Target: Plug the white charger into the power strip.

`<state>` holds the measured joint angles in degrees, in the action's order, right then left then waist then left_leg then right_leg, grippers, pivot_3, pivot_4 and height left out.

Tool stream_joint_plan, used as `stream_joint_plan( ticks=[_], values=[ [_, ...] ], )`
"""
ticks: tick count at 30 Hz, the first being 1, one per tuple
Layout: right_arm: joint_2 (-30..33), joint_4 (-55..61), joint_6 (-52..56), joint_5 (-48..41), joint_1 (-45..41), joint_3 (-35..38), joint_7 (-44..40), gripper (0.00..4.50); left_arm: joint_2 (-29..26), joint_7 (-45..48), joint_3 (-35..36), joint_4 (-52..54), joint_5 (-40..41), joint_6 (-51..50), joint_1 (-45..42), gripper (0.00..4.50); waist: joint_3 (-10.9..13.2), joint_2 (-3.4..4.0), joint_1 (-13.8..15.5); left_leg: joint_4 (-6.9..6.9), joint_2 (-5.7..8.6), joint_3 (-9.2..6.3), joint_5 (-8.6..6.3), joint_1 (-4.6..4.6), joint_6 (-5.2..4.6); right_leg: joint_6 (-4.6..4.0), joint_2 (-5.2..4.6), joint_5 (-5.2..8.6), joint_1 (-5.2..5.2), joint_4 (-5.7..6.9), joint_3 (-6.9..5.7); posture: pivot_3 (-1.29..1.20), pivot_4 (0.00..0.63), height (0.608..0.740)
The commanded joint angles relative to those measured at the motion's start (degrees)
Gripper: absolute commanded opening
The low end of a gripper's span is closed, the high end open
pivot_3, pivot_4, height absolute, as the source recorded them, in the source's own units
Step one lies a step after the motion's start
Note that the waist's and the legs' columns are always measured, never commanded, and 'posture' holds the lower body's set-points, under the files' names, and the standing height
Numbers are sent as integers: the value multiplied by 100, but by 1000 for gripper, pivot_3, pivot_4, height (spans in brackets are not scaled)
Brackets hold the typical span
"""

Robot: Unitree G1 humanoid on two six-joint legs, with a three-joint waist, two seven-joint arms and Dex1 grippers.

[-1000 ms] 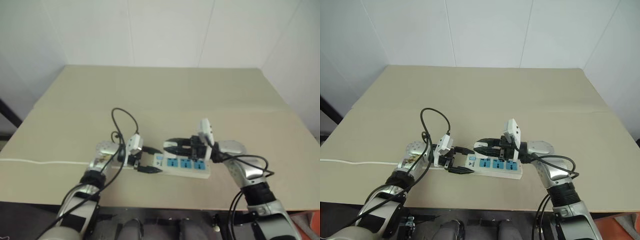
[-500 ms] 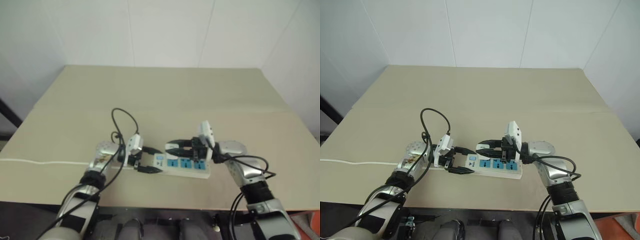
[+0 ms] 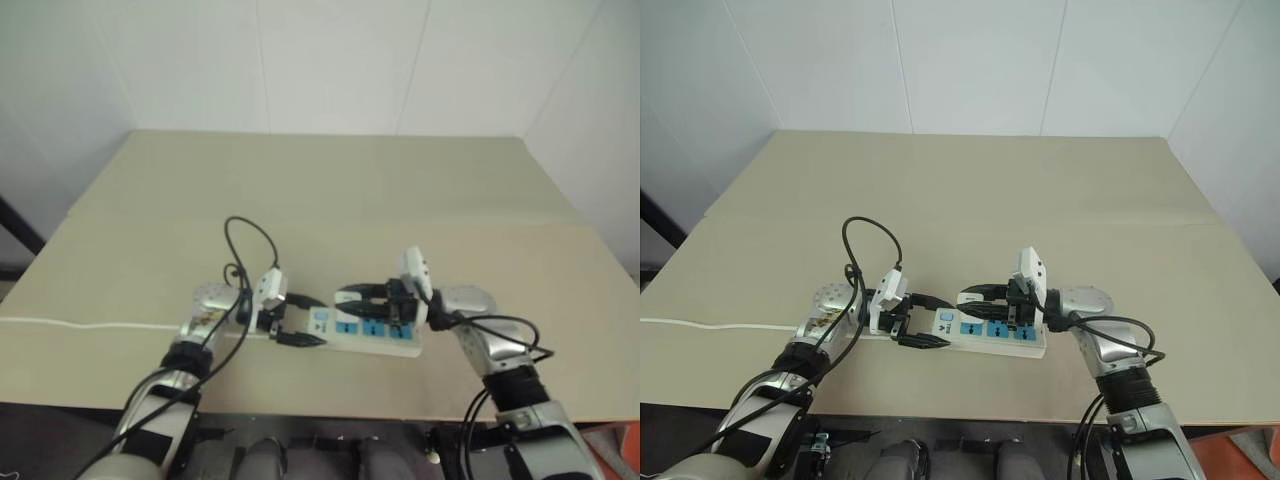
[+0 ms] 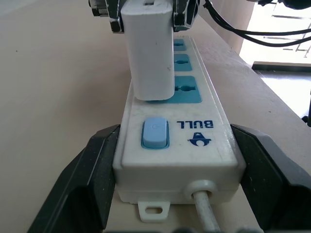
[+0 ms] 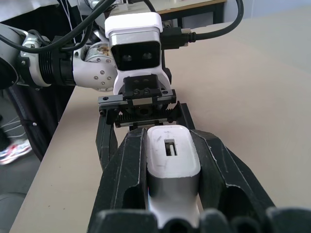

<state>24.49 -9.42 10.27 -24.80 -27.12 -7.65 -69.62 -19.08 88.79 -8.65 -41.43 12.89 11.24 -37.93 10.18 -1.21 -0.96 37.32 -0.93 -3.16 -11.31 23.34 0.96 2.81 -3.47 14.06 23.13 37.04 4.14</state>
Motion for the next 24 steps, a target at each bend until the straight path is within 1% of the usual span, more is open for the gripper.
stream_joint_plan(
  ticks=[1,8,14,17,21,24],
  values=[
    [-51,34,-254,46,134,112,16,1111,10,-22,5,55,-19,46,-84,3238,0,0,-4,0,0,0,0,0,0,0,0,0,0,0,1,0,150,740],
    [-48,-523,-797,413,166,-108,-219,1111,-9,-27,-3,100,-22,35,-65,3238,0,-1,-1,0,0,1,0,-4,0,3,0,2,-4,0,0,0,150,740],
    [-73,-995,-970,675,104,-330,-146,1111,-44,-31,-12,168,-21,39,-4,3238,-5,-5,-19,0,0,1,0,-14,0,4,0,2,-11,0,1,0,150,740],
    [-65,-1135,-981,757,136,-421,-152,1111,-49,-45,-14,194,-20,19,19,3238,-10,-10,-38,0,-1,1,0,-28,0,5,1,3,-25,0,1,0,150,740],
    [-36,-1151,-848,728,175,-454,-163,1111,-49,-39,-2,208,-11,2,23,3238,-11,-12,-58,-7,-2,1,-1,-71,1,10,1,7,-75,-16,0,0,150,740],
    [-50,-1116,-835,655,184,-397,-146,1111,-49,-38,4,183,-17,12,7,3238,-11,-13,-60,-9,-2,1,-1,-76,1,11,0,8,-82,-22,0,0,150,740]
  ],
)
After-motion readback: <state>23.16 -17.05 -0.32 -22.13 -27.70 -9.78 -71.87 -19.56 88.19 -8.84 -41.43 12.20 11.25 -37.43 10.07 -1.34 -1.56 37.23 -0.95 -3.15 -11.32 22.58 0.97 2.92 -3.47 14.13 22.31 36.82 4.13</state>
